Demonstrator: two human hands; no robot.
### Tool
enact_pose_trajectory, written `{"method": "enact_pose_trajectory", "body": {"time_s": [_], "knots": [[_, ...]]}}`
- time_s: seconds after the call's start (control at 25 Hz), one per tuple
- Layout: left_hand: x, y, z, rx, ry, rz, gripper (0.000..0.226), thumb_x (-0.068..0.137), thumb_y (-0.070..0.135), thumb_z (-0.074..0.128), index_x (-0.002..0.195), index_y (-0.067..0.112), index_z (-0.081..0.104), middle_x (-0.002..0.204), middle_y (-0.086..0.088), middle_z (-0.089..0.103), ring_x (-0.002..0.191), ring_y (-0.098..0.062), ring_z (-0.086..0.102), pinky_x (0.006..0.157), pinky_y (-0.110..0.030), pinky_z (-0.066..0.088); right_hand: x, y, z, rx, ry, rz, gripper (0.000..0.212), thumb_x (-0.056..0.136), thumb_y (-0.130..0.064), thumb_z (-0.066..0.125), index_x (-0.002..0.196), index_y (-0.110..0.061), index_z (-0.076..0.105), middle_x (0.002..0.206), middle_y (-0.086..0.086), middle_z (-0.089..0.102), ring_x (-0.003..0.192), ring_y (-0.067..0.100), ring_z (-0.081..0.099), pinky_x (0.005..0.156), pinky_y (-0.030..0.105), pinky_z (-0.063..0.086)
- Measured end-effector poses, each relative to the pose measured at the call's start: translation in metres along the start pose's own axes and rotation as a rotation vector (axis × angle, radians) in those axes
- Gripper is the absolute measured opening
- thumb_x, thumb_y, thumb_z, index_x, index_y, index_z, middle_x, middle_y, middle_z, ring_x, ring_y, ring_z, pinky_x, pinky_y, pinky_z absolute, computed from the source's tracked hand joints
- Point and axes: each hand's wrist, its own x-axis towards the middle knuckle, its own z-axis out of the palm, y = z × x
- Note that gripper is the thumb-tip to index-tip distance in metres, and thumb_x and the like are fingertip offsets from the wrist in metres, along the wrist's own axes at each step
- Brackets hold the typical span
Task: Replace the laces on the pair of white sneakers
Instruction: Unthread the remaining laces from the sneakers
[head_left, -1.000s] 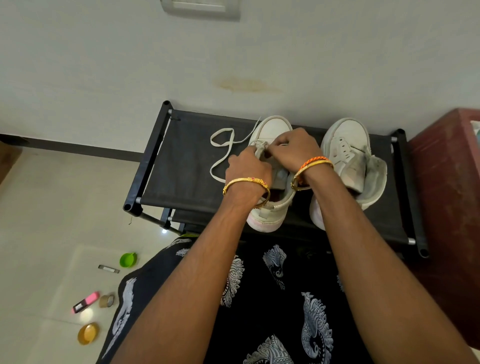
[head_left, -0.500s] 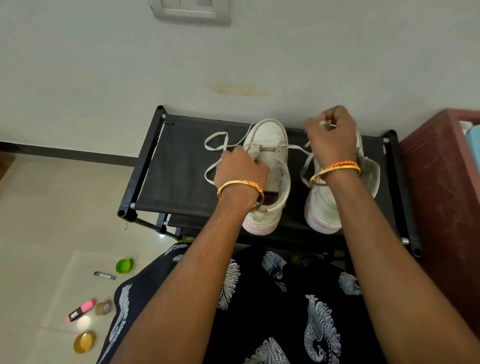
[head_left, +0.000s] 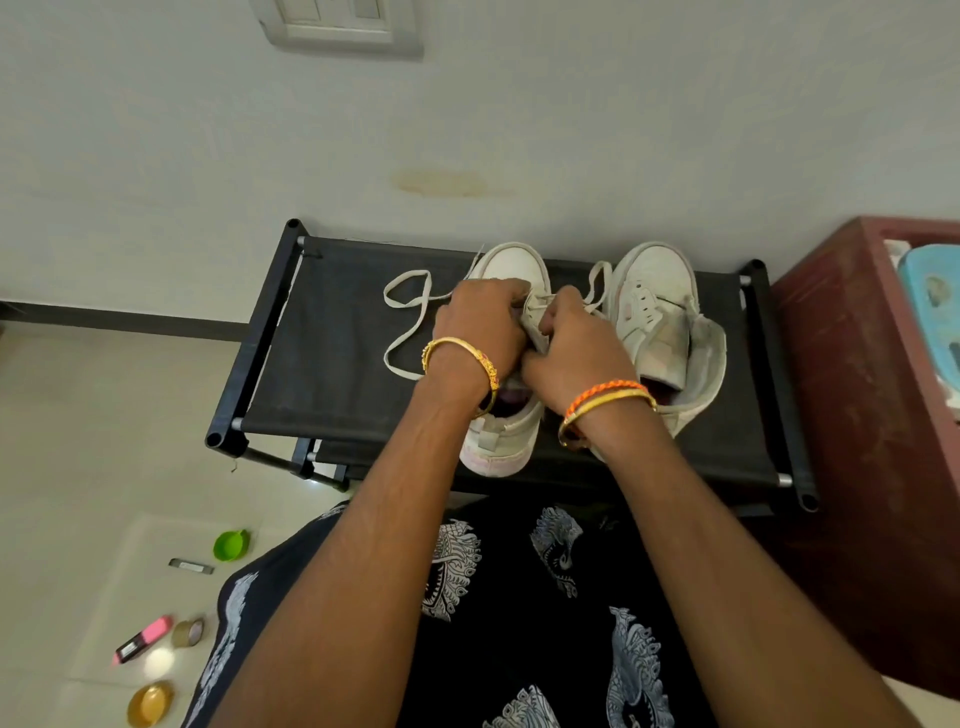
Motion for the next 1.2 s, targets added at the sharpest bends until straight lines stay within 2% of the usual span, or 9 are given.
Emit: {"method": "enact_pose_trajectory", "body": {"time_s": [0.16,0.28,0.52,0.64,0.8,0.96,1.04,1.12,1.2], "knots": [[0.006,-0.003,0.001,0.120,-0.048,-0.038,0.034,0.094,0.015,0.044,0.124,0.018,0.058,0.124,-0.011,0.054,0.119,-0.031,0.040,0.100,-0.044,0.037,0.010,0.001,0.002,0.079,-0.007,0.027,0.030,0.079,-0.011,0.059,0.100,-0.016,0.038,0.085,0.005,0.047,0.080,0.023,0.045,0.050,0.023,0.027],[0.008,-0.005,0.006,0.060,-0.012,-0.077,0.030,0.093,0.021,0.049,0.120,0.021,0.060,0.123,-0.007,0.053,0.119,-0.029,0.038,0.099,-0.038,0.035,0.010,0.003,0.004,0.145,-0.001,0.080,0.028,0.080,-0.013,0.061,0.098,-0.016,0.039,0.072,-0.004,0.041,0.078,0.020,0.045,0.049,0.019,0.026],[0.012,-0.007,0.005,-0.056,0.015,-0.127,0.025,0.093,0.021,0.050,0.111,0.023,0.066,0.114,-0.004,0.056,0.118,-0.027,0.038,0.084,-0.027,0.026,0.011,0.003,0.007,0.167,0.022,0.119,0.025,0.080,-0.016,0.061,0.098,-0.014,0.044,0.070,-0.007,0.038,0.070,0.015,0.042,0.049,0.019,0.028],[0.011,-0.007,0.003,-0.124,-0.001,-0.140,0.018,0.092,0.022,0.053,0.102,0.023,0.069,0.103,0.001,0.058,0.117,-0.025,0.041,0.085,-0.024,0.025,0.011,0.004,0.007,0.202,0.026,0.127,0.025,0.081,-0.015,0.060,0.097,-0.016,0.041,0.070,-0.008,0.037,0.063,0.010,0.038,0.050,0.018,0.027],[0.009,-0.010,-0.008,-0.732,-0.004,-0.217,0.018,0.091,0.009,0.056,0.080,0.020,0.064,0.081,0.009,0.062,0.090,-0.011,0.057,0.093,-0.030,0.044,0.010,0.003,0.006,0.218,0.042,0.149,0.022,0.082,-0.014,0.059,0.095,-0.015,0.041,0.071,-0.007,0.037,0.062,0.009,0.037,0.049,0.019,0.025],[0.010,-0.017,-0.018,-1.200,-0.006,-0.428,0.025,0.097,0.007,0.041,0.084,0.014,0.060,0.094,0.000,0.068,0.106,-0.023,0.057,0.098,-0.039,0.045,0.009,0.002,0.004,0.214,0.007,0.181,0.019,0.085,-0.015,0.058,0.094,-0.012,0.042,0.070,-0.006,0.039,0.059,0.005,0.036,0.048,0.018,0.027],[0.012,-0.016,-0.020,-1.356,0.020,-0.518,0.029,0.098,0.007,0.037,0.080,0.012,0.059,0.089,-0.005,0.069,0.099,-0.023,0.060,0.095,-0.039,0.047,0.007,0.003,0.004,0.217,-0.004,0.182,0.018,0.086,-0.015,0.057,0.094,-0.012,0.041,0.070,-0.007,0.040,0.059,0.004,0.036,0.048,0.017,0.026],[0.013,-0.012,-0.015,-1.101,0.091,-0.492,0.030,0.096,0.011,0.043,0.071,0.015,0.058,0.082,-0.009,0.061,0.083,-0.022,0.054,0.084,-0.035,0.046,0.006,0.003,0.003,0.225,-0.008,0.187,0.018,0.085,-0.014,0.057,0.091,-0.013,0.040,0.070,-0.007,0.039,0.059,0.004,0.035,0.048,0.017,0.026],[0.011,-0.004,-0.008,-0.642,0.093,-0.354,0.007,0.090,0.015,0.054,0.092,0.016,0.047,0.094,-0.011,0.053,0.088,-0.022,0.049,0.080,-0.032,0.043,0.007,0.003,0.002,0.230,-0.033,0.193,0.018,0.084,-0.013,0.057,0.087,-0.016,0.039,0.070,-0.007,0.038,0.059,0.005,0.035,0.048,0.017,0.026]]}}
